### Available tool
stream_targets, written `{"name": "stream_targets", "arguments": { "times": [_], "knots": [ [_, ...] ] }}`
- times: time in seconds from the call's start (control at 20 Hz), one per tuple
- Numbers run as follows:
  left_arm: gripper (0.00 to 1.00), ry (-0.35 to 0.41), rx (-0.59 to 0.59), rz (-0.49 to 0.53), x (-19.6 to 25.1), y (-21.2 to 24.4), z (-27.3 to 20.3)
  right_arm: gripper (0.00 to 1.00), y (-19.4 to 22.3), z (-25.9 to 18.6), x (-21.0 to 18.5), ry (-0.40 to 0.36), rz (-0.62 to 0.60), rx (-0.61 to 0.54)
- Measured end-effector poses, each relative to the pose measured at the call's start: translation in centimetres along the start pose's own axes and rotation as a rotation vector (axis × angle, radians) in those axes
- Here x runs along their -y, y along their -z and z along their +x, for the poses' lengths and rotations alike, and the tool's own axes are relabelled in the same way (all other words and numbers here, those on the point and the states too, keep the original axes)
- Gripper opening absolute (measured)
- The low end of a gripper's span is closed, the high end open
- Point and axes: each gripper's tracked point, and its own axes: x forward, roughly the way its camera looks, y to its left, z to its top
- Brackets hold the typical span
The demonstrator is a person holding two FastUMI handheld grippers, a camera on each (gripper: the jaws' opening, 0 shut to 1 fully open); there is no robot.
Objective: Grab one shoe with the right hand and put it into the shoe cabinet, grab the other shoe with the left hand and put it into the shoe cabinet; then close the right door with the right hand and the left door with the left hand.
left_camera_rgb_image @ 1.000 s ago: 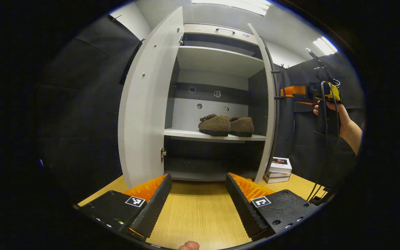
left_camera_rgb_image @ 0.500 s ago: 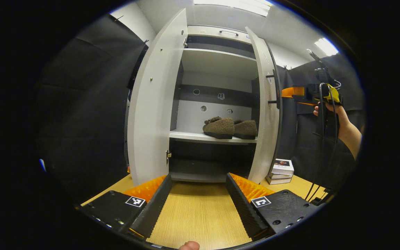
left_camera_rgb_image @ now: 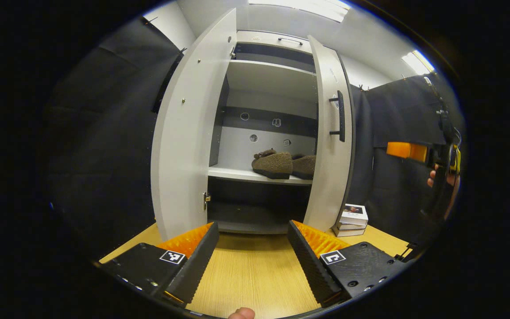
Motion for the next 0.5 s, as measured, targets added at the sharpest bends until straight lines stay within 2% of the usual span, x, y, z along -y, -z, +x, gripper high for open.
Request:
{"name": "stream_targets", "arguments": {
  "times": [0.45,0.5],
  "knots": [
    [0.95,0.053,-0.031,0.019,2.2,0.8,0.3,0.98,11.7,-3.9,2.1,0.074,0.088,-0.197],
    [0.95,0.055,-0.034,0.02,2.2,1.0,0.4,0.94,12.5,-4.2,2.3,0.078,0.088,-0.208]
  ]
}}
